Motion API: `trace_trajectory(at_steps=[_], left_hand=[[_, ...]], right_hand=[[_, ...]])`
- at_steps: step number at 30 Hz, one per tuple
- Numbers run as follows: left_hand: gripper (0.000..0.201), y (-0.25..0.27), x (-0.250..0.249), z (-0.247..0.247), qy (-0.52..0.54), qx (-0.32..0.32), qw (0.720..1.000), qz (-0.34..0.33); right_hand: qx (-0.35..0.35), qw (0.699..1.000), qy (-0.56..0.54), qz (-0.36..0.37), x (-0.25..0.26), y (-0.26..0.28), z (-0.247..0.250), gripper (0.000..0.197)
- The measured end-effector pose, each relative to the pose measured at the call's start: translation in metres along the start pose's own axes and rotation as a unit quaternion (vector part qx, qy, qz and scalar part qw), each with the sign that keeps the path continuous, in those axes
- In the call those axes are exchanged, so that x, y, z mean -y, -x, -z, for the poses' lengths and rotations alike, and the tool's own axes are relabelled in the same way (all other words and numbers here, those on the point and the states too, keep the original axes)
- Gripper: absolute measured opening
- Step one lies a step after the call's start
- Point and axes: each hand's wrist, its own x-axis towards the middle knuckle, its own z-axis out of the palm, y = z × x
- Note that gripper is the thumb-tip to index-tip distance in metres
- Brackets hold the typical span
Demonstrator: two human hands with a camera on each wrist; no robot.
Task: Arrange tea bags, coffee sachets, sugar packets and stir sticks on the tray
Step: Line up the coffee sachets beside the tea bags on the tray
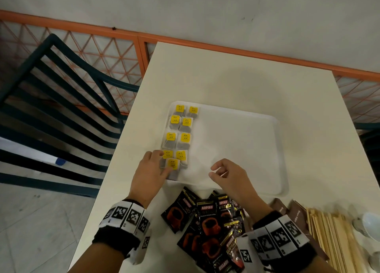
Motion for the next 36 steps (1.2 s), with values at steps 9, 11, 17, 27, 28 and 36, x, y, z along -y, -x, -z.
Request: trace_trajectory(at_steps=[9, 11, 17, 27, 28, 36], left_hand=[[0.013, 0.062, -0.043, -0.011, 0.056, 0.139, 0.987, -0.059], [0.025, 0.074, -0.050, -0.023, 0.057, 0.164, 0.984, -0.046], [0.029, 0.096, -0.060, -0.045, 0.039, 0.131, 0.991, -0.011], [0.022, 0.114, -0.081, -0.026, 0.335, 0.105, 0.934, 0.064], [0.024, 0.114, -0.087, -0.022, 0.357, 0.127, 0.924, 0.055], [0.019, 0.112, -0.091, 0.005, 0.430, 0.120, 0.894, 0.038]], right_hand=[[0.185, 0.943, 0.259, 0.097, -0.033, 0.037, 0.029, 0.059], [0.197, 0.919, 0.319, 0.125, -0.038, 0.042, 0.022, 0.066], [0.141, 0.927, 0.296, 0.181, -0.045, 0.047, 0.011, 0.036], [0.116, 0.972, 0.033, 0.204, -0.028, 0.061, 0.042, 0.016], [0.111, 0.971, 0.008, 0.212, -0.021, 0.062, 0.043, 0.019], [0.070, 0.963, -0.158, 0.208, 0.018, 0.080, 0.033, 0.020]])
